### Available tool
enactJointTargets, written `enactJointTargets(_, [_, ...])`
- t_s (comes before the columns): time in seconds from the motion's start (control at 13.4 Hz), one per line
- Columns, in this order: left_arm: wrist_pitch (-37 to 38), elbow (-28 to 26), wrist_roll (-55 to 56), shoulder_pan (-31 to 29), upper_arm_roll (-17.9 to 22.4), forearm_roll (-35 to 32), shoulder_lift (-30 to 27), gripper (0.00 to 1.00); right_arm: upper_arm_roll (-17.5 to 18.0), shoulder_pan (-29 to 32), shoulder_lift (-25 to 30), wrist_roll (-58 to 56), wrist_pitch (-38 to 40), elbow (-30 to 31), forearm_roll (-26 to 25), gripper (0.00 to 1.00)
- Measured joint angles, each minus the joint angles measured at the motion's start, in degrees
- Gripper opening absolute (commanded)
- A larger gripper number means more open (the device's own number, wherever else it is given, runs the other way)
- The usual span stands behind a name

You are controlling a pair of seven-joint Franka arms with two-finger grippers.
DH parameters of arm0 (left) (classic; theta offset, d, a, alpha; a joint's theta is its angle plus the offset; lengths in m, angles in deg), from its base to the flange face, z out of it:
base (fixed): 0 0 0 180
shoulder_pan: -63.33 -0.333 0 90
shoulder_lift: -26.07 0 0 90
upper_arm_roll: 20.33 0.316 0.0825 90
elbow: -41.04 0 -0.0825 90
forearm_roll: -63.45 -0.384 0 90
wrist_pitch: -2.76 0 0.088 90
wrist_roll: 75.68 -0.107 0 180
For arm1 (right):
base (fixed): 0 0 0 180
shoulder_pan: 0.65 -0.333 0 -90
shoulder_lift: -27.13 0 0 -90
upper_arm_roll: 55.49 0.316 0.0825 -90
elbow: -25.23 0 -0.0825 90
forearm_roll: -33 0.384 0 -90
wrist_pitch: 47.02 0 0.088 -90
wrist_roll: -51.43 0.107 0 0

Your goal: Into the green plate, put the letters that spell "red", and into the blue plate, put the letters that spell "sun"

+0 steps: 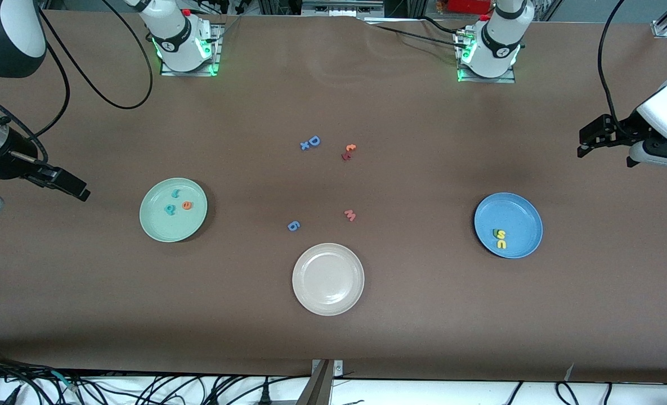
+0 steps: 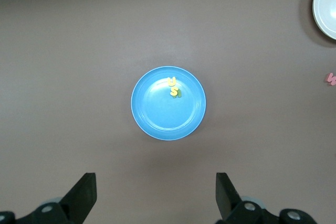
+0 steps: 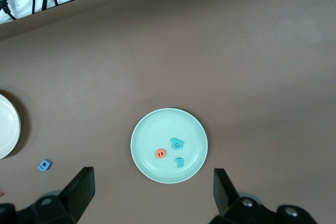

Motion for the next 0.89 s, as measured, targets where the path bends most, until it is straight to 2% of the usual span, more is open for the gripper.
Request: enactJointTargets(0.89, [-0.1, 0.6, -0.2, -0.3, 0.4, 0.0, 0.4, 1.0, 0.0, 0.0, 0.0, 0.0, 0.0, 0.0, 0.0, 1.0])
